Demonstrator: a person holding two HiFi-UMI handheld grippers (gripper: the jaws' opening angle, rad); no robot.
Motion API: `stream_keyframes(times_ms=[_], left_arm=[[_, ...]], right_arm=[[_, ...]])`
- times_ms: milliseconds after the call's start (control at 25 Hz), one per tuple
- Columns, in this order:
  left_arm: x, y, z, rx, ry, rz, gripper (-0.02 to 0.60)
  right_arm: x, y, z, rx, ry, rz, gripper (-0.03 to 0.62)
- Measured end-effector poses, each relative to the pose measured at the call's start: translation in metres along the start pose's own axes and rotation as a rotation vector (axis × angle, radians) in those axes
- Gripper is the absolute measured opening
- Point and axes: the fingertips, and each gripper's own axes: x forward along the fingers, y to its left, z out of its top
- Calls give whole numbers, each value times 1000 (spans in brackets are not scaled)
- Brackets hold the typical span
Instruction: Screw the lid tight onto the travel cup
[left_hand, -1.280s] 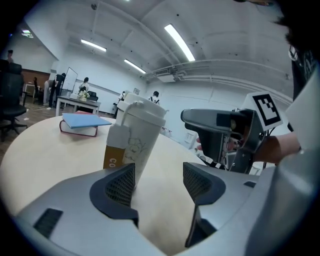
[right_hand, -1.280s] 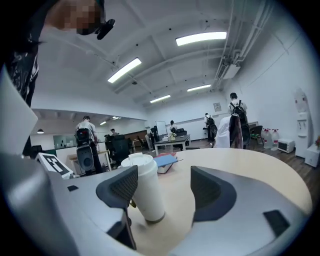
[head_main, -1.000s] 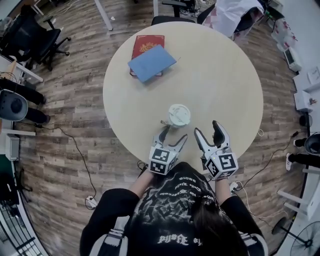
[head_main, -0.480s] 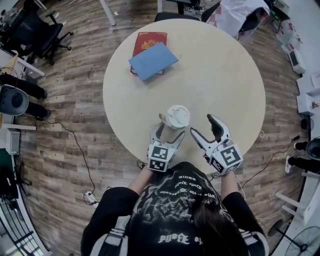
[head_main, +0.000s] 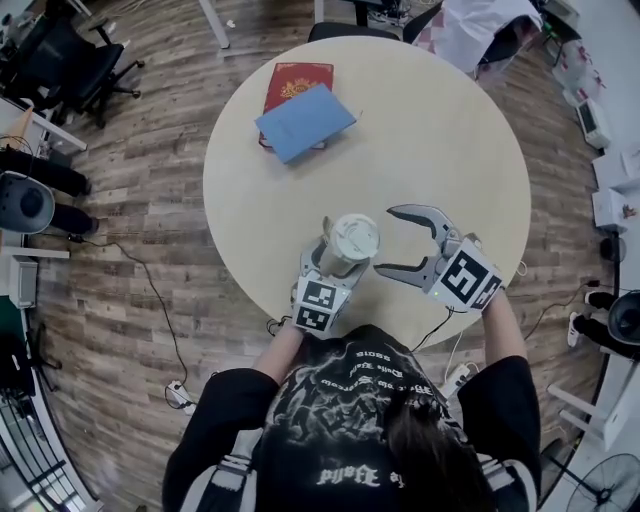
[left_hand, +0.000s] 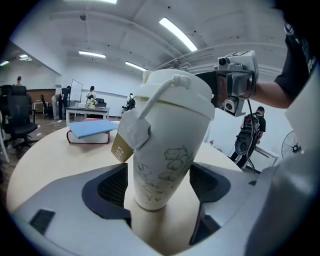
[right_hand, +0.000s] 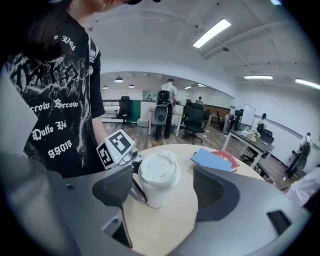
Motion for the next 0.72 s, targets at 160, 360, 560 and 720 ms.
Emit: stream_keyframes(times_ms=[160, 360, 560, 720], left_arm=[[8, -1, -2, 14, 25, -31, 388], [16, -4, -2, 45, 43, -94, 388], [16, -4, -2, 56, 44, -114, 388], [15, -5, -1, 60, 50, -126, 388]], right_arm=[[12, 7, 5, -179, 107, 141, 407], [23, 13, 2, -429, 247, 299, 430], [37, 16, -5, -761, 355, 404, 479], [39, 9, -10, -1007, 437, 505, 479]])
